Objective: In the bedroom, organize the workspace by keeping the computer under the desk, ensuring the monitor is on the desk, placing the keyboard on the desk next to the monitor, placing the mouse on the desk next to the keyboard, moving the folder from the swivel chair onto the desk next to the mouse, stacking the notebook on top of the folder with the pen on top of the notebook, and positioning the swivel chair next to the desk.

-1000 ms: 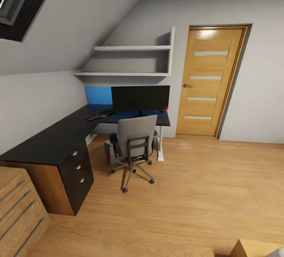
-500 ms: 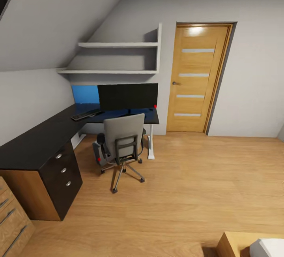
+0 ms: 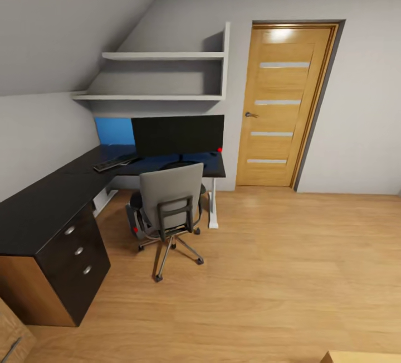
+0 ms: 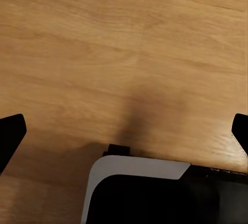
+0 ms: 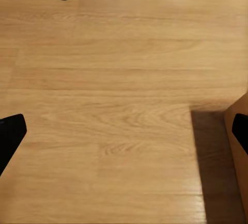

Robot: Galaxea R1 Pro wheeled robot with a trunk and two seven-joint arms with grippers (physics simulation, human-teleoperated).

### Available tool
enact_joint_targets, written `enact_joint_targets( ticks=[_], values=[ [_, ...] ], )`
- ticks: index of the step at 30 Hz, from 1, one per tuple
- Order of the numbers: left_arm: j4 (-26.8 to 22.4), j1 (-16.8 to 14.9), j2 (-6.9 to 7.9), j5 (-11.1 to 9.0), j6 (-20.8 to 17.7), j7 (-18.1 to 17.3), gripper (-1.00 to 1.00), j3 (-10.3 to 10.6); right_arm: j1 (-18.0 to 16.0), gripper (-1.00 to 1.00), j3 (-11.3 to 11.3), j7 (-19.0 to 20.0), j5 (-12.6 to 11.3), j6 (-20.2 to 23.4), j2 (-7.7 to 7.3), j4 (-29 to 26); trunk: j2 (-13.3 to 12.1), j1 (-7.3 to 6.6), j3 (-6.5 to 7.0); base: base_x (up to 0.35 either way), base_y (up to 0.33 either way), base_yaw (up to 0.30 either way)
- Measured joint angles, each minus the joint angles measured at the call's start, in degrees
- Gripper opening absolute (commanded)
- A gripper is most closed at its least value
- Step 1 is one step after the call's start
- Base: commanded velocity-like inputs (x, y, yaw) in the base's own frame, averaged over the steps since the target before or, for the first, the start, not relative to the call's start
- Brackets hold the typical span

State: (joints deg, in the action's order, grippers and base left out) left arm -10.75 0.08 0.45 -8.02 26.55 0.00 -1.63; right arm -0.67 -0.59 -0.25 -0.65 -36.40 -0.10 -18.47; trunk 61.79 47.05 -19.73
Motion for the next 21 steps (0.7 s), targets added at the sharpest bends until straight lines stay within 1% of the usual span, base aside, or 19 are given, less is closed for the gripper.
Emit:
enact_joint_targets(
  ticks=[6, 12, 15, 21],
  values=[
    [0.0, 0.0, 0.00, 0.0, 0.0, -0.1, 1.00, 0.0, 0.0, 1.00, 0.0, 0.0, 0.0, -0.1, 0.01, 0.0, 0.0, 0.00, -0.54, 0.331, -0.092, -0.081],
    [0.0, 0.0, -0.02, 0.0, -0.1, -0.1, 1.00, 0.0, 0.0, 1.00, 0.0, 0.0, 0.0, -0.2, 0.01, 0.0, 0.0, 0.00, -0.92, 0.313, -0.049, -0.190],
    [0.0, 0.0, -0.10, 0.1, 0.1, -0.1, 1.00, 0.0, 0.0, 1.00, 0.0, 0.0, 0.0, -0.2, 0.01, 0.0, 0.0, 0.02, -1.01, 0.148, -0.010, -0.236],
    [0.0, 0.0, -0.08, 0.1, 0.1, -0.1, 1.00, 0.1, 0.0, 1.00, 0.0, 0.0, 0.0, -0.2, 0.01, 0.1, 0.0, 0.03, -1.07, 0.037, -0.002, -0.251]
  ],
)
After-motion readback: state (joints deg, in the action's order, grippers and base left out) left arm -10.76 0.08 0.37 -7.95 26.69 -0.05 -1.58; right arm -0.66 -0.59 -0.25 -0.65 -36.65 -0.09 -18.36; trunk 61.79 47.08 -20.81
